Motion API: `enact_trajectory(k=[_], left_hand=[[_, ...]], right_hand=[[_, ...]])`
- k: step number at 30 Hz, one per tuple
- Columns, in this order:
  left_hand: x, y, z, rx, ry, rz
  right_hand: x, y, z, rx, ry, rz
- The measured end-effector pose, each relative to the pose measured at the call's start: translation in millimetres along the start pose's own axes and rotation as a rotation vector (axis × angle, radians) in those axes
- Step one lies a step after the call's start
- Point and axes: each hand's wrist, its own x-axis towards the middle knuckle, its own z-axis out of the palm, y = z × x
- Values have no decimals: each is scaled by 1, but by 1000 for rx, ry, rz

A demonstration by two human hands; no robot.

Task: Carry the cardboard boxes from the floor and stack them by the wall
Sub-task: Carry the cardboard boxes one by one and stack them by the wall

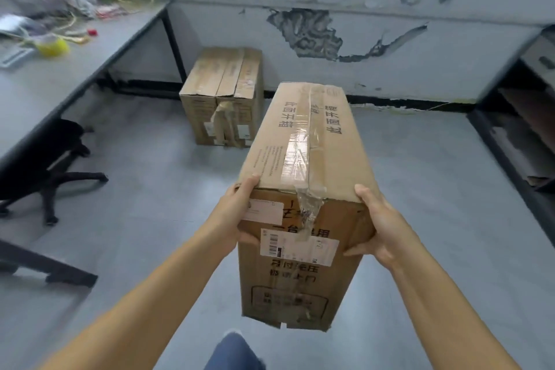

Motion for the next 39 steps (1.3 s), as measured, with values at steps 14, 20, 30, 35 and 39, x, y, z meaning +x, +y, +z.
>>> enact_trajectory(k=[14,20,30,35,39], left_hand=[[273,181,-5,-66,26,-43],[384,260,15,-44,-2,-48],[582,344,85,-104,100,-114],[663,377,104,-155,142,-120],[728,376,109,-163,155,-103]], right_hand=[[269,-162,119,-42,10,49],[374,-232,148,-22,25,35],[603,-335,161,-61,-59,129],[701,-380,175,-137,-121,153],[768,-379,187,-154,-140,161]])
